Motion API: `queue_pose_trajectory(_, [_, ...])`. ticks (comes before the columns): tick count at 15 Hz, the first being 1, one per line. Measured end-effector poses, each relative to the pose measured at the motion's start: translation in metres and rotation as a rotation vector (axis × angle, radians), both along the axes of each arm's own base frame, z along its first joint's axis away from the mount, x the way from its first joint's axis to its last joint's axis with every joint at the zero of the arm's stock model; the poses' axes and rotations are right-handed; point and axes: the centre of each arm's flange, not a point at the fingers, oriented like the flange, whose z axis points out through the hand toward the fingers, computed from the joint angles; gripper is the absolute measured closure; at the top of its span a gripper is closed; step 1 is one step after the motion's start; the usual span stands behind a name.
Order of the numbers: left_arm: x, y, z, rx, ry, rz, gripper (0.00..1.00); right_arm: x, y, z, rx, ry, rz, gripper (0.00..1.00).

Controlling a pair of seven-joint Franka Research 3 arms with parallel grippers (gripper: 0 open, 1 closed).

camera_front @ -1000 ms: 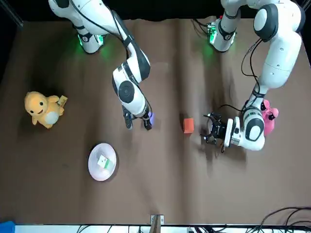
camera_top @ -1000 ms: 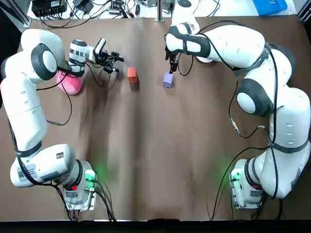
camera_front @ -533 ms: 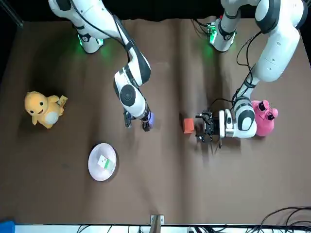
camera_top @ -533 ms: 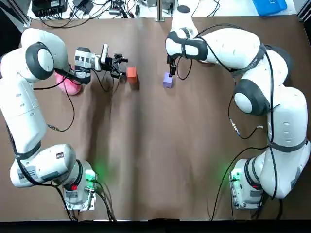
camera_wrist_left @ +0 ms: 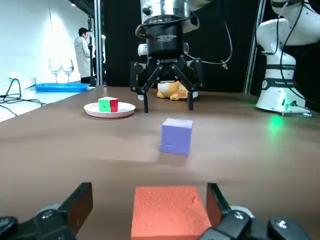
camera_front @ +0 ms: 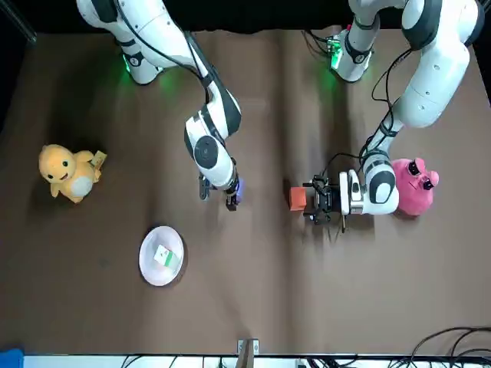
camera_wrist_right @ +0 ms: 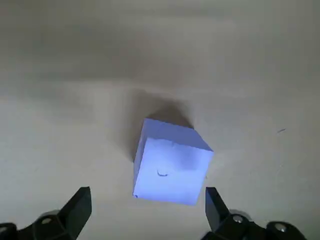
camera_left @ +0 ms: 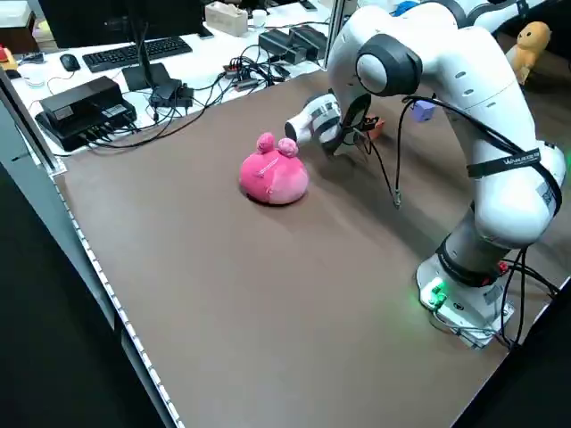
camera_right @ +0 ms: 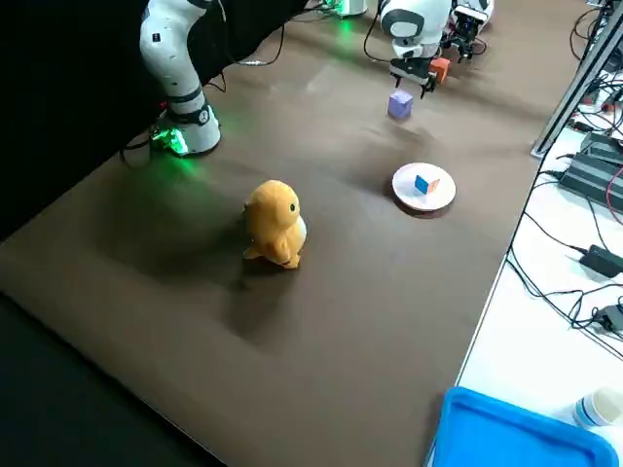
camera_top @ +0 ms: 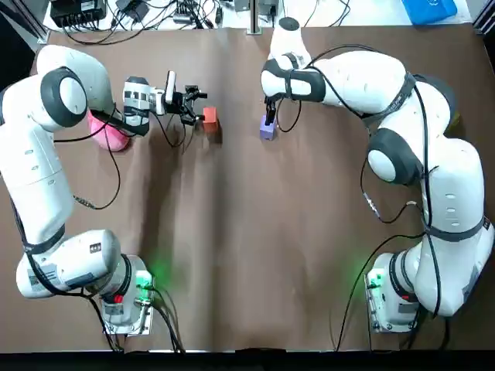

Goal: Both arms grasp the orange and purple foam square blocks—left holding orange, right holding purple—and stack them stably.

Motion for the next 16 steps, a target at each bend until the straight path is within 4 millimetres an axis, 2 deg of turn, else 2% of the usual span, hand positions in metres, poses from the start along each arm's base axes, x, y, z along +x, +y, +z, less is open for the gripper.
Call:
queue_pose_trajectory(8, [-0.010,-0.003,-0.008,-0.001,0.012,-0.008,0.00,-0.012,0.002,-0.022,-0.040,0.052,-0.092,0.00])
queue_pose_trajectory(16, [-0.018,-0.003,-0.021,0.009,0.009,-0.005,0.00,-0.020,0.006,-0.037,-0.063,0.068,-0.089,0.00])
